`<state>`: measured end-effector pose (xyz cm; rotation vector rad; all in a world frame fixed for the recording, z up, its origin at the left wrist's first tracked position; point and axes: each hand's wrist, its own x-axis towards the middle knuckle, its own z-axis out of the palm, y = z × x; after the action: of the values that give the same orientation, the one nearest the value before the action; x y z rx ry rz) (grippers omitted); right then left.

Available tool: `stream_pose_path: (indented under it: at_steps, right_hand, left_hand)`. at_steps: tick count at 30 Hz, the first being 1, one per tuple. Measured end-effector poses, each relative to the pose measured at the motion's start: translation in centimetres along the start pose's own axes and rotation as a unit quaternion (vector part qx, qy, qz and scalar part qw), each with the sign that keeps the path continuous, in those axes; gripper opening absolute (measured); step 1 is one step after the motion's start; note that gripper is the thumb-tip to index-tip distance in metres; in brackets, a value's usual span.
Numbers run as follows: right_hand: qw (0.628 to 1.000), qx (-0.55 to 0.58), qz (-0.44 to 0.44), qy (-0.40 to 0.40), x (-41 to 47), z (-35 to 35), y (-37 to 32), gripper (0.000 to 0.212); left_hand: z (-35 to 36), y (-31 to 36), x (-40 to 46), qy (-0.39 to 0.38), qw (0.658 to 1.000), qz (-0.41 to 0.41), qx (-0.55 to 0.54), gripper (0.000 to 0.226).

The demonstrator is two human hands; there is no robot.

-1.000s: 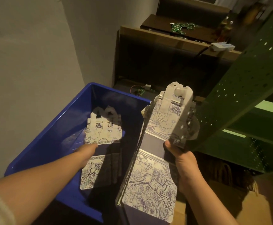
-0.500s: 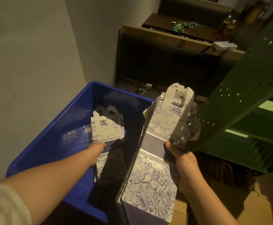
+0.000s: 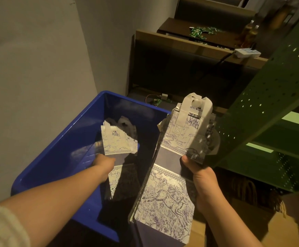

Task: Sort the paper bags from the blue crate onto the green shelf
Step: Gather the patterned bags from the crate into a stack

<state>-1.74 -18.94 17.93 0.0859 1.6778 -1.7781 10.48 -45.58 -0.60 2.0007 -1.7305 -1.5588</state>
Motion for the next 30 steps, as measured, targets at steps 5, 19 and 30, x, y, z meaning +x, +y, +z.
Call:
stream_pose_path:
  at_steps: [5, 19, 30]
  right_hand:
    - [1.000, 0.012, 0.009, -0.003, 0.0, 0.0, 0.1, 0.034]
    - [1.000, 0.006, 0.008, -0.018, -0.8, 0.1, -0.1, 0.028]
    - [0.999, 0.016, 0.005, -0.036, -0.7, -0.9, -0.3, 0.040]
  left_hand:
    - [-0.9, 0.5, 0.4, -0.036, 0.998, 0.035, -0.047, 0.010]
    - [-0.7, -0.4, -1.7, -0.136, 0.989, 0.038, 0.034, 0.041]
    - [-2.9, 3.4, -9.5, -0.031, 0.971, 0.228, 0.058, 0.052]
